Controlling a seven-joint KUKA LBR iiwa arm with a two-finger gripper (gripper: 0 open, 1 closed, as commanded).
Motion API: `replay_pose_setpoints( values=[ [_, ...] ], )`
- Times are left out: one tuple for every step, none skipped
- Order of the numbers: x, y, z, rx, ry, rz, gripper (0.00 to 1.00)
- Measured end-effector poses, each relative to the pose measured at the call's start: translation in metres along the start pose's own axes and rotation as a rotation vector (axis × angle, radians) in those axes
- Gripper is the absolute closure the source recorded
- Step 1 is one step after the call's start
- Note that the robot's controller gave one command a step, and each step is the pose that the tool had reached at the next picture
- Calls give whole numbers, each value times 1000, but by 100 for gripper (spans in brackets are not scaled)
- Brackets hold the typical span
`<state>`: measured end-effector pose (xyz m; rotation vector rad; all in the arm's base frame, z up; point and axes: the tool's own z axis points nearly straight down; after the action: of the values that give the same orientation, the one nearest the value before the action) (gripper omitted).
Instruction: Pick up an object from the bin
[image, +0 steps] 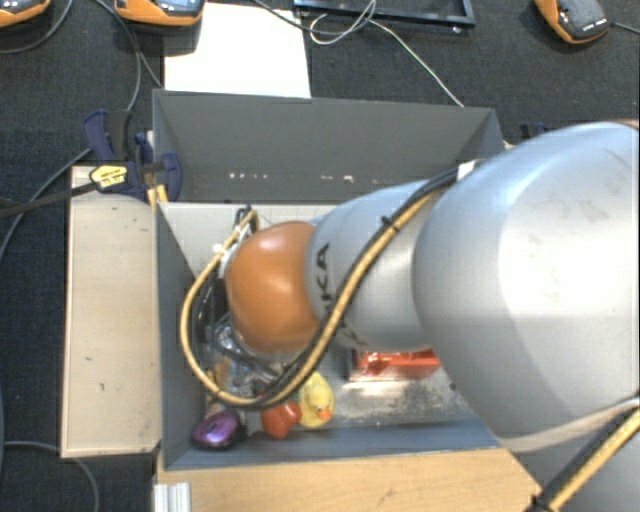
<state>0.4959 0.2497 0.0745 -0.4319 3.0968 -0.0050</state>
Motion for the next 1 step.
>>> replay_pose_setpoints(
  values=[
    [1, -2, -76, -8, 8, -201, 0]
  ],
)
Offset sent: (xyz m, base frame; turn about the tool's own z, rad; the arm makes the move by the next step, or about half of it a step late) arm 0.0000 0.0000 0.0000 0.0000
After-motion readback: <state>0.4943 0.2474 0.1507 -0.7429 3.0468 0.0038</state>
